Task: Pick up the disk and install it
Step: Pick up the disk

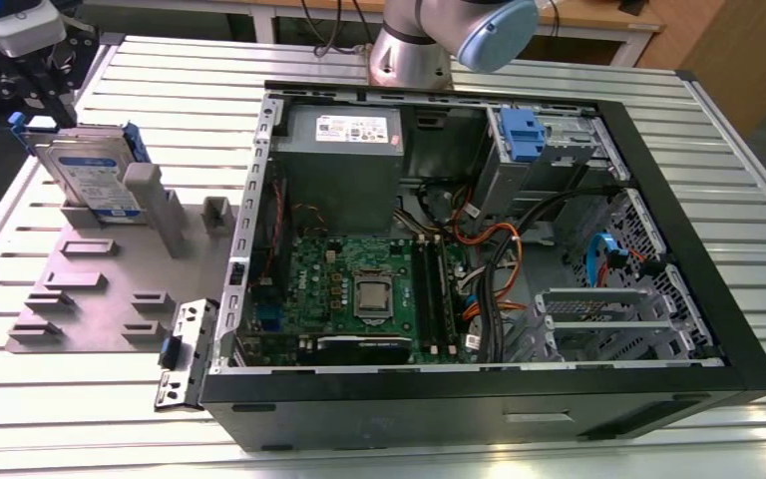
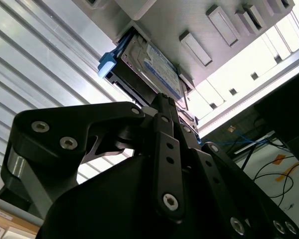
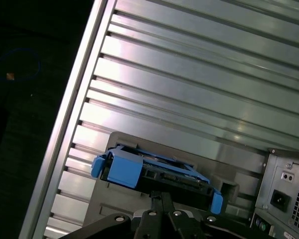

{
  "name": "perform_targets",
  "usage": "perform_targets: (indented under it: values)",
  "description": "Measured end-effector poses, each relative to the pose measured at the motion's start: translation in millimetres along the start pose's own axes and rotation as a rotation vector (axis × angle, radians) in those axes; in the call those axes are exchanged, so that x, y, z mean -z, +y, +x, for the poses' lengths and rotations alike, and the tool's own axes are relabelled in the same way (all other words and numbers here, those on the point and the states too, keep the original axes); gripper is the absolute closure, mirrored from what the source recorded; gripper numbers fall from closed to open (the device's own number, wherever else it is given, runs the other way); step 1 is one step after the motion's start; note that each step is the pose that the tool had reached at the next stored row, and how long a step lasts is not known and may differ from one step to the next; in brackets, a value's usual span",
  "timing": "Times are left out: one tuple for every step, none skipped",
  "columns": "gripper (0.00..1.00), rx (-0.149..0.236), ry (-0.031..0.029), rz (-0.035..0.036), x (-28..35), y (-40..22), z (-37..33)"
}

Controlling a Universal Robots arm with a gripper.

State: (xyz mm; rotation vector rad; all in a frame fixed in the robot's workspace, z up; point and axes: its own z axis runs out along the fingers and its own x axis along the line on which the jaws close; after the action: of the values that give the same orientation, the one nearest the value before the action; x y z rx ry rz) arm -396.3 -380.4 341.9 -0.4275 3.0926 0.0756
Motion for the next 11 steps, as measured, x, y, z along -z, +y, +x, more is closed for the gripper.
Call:
perform_targets:
  values:
    - [0.89, 0.001, 0.0001, 0.0, 0.0, 0.0, 0.0]
    - [0.89, 0.002, 0.0001, 0.0, 0.0, 0.0, 0.0]
    - [0.89, 0.002, 0.0001, -0.0001, 0.0, 0.0, 0.0]
    - [0.89, 0.003, 0.0002, -0.0001, 0.0, 0.0, 0.0]
    - [0.89, 0.004, 0.0002, -0.0001, 0.0, 0.0, 0.0]
    - [0.89, 0.005, 0.0002, -0.0002, 0.0, 0.0, 0.0]
    - [0.89, 0.006, 0.0003, -0.0002, 0.0, 0.0, 0.0]
    - [0.89, 0.007, 0.0003, -0.0002, 0.0, 0.0, 0.0]
    - [0.89, 0.008, 0.0004, -0.0002, 0.0, 0.0, 0.0]
    - [0.89, 0.008, 0.0004, -0.0002, 0.0, 0.0, 0.0]
    - [0.89, 0.009, 0.0005, -0.0003, 0.0, 0.0, 0.0]
